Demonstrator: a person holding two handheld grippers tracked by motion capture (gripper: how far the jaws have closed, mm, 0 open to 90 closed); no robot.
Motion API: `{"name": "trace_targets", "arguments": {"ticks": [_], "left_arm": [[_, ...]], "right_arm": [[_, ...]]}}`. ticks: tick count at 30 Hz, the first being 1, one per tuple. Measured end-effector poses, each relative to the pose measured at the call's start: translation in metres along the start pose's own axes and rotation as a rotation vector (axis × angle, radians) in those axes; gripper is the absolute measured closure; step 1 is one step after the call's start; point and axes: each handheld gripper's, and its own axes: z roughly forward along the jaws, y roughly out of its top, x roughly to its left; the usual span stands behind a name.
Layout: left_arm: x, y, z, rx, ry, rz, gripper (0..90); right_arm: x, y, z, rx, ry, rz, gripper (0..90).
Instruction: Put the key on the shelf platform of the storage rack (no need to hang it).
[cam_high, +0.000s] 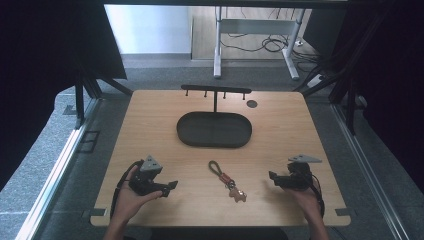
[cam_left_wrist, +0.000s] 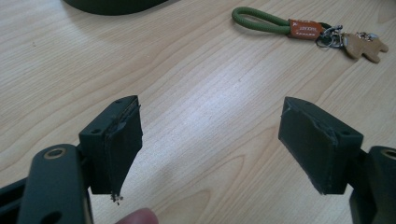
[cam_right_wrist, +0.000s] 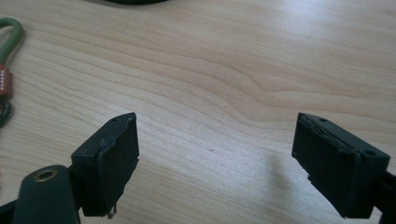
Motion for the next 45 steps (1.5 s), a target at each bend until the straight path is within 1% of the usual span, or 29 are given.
{"name": "trace_targets", "arguments": {"ticks": [1,2,3,4,6,7,9,11,15,18,23,26,27,29,30,33,35,36,38,40,41,42,43,44,45], "left_arm": [[0.0,0.0,0.003,0.01,0.005,0.006,21.9],[0.0,0.0,0.003,0.01,0.005,0.006,21.9],[-0.001,0.0,0.003,0.011,0.003,0.008,21.8],[-0.002,0.0,0.002,0.01,0.004,0.013,21.9],[-0.003,0.0,0.0,0.006,0.003,0.018,21.9],[-0.005,0.0,-0.003,-0.005,0.001,0.022,21.9],[-0.005,0.0,-0.004,-0.008,0.002,0.025,21.9],[-0.007,0.0,-0.008,-0.019,0.002,0.032,21.9],[-0.007,0.001,-0.009,-0.023,-0.002,0.034,21.9],[-0.006,0.0,-0.008,-0.021,0.004,0.031,22.1],[-0.005,0.001,-0.008,-0.02,0.007,0.026,22.0],[-0.005,0.002,-0.01,-0.025,0.005,0.033,22.0],[-0.005,0.003,-0.011,-0.028,0.004,0.034,22.0],[-0.004,0.002,-0.012,-0.032,0.002,0.031,22.0],[-0.004,0.002,-0.012,-0.032,0.002,0.031,22.0],[-0.002,0.002,-0.014,-0.035,0.004,0.025,22.0],[-0.002,0.002,-0.015,-0.038,0.005,0.026,22.0],[-0.002,0.002,-0.017,-0.043,0.008,0.024,22.0],[-0.002,0.002,-0.018,-0.046,0.008,0.026,22.0],[-0.003,0.002,-0.019,-0.049,0.009,0.025,22.0],[-0.003,0.002,-0.019,-0.05,0.009,0.025,22.0],[-0.003,0.002,-0.019,-0.049,0.01,0.024,22.0],[-0.003,0.002,-0.019,-0.048,0.008,0.025,21.9],[-0.003,0.002,-0.019,-0.047,0.008,0.026,21.9],[-0.003,0.002,-0.018,-0.047,0.007,0.027,21.9]], "right_arm": [[-0.001,-0.001,-0.002,-0.008,0.007,0.001,17.2],[-0.001,-0.001,-0.002,-0.008,0.007,0.001,17.2],[-0.002,-0.002,-0.006,-0.011,0.036,0.006,18.3],[-0.002,-0.002,-0.008,-0.009,0.046,0.01,18.2],[-0.001,-0.002,-0.009,-0.01,0.047,0.004,18.3],[0.002,-0.001,-0.014,-0.018,0.047,-0.009,19.5],[0.003,-0.001,-0.016,-0.02,0.051,-0.014,19.7],[0.007,-0.001,-0.02,-0.033,0.041,-0.023,22.3],[0.007,0.001,-0.024,-0.044,0.063,-0.023,26.0],[0.007,0.003,-0.025,-0.048,0.066,-0.03,27.1],[0.007,0.007,-0.027,-0.052,0.071,-0.047,29.1],[0.009,0.011,-0.032,-0.046,0.083,-0.074,30.6],[0.009,0.011,-0.032,-0.046,0.083,-0.074,30.6],[0.011,0.017,-0.036,-0.046,0.089,-0.092,32.2],[0.011,0.017,-0.036,-0.046,0.089,-0.092,32.2],[0.014,0.025,-0.038,-0.038,0.107,-0.116,33.2],[0.017,0.033,-0.04,-0.025,0.125,-0.138,33.8],[0.02,0.04,-0.041,-0.011,0.14,-0.153,34.7],[0.021,0.043,-0.041,-0.005,0.145,-0.158,35.1],[0.025,0.05,-0.04,0.02,0.153,-0.185,35.4],[0.028,0.057,-0.04,0.037,0.165,-0.21,35.6],[0.028,0.057,-0.04,0.037,0.165,-0.21,35.6],[0.032,0.065,-0.041,0.045,0.177,-0.224,36.0],[0.032,0.065,-0.041,0.045,0.177,-0.224,36.0],[0.038,0.072,-0.041,0.062,0.186,-0.25,36.3]]}}
